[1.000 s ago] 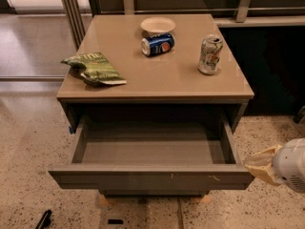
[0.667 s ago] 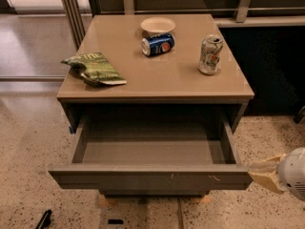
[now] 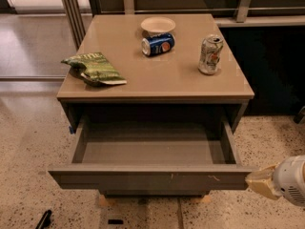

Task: Close top drawer

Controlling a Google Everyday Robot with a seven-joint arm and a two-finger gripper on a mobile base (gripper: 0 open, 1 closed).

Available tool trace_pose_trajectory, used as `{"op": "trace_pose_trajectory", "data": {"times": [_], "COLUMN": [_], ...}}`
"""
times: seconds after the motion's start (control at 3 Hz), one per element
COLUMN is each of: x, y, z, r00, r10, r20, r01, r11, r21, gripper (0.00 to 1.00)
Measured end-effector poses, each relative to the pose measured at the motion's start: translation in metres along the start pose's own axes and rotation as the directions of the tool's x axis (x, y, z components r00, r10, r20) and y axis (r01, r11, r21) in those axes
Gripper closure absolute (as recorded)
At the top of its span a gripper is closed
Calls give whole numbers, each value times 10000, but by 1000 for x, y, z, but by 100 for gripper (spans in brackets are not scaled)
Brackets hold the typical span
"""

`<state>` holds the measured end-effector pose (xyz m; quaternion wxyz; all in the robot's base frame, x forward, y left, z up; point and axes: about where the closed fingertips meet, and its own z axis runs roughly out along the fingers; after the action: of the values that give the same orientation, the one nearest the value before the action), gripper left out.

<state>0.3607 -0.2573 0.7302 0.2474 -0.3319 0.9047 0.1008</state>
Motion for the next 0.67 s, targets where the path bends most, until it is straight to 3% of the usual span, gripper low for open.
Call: {"op": "trace_pose_trajectory", "data": {"times": [0.33,0.67], "x": [0,8], "y": [0,-3], "z": [1,28], "r00": [10000,9990], "r10": [9,337], "r20": [-8,-299], "r01": [-9,-348], "r11": [10000,9987], "r21": [-12,-371], "gripper": [100,100]}}
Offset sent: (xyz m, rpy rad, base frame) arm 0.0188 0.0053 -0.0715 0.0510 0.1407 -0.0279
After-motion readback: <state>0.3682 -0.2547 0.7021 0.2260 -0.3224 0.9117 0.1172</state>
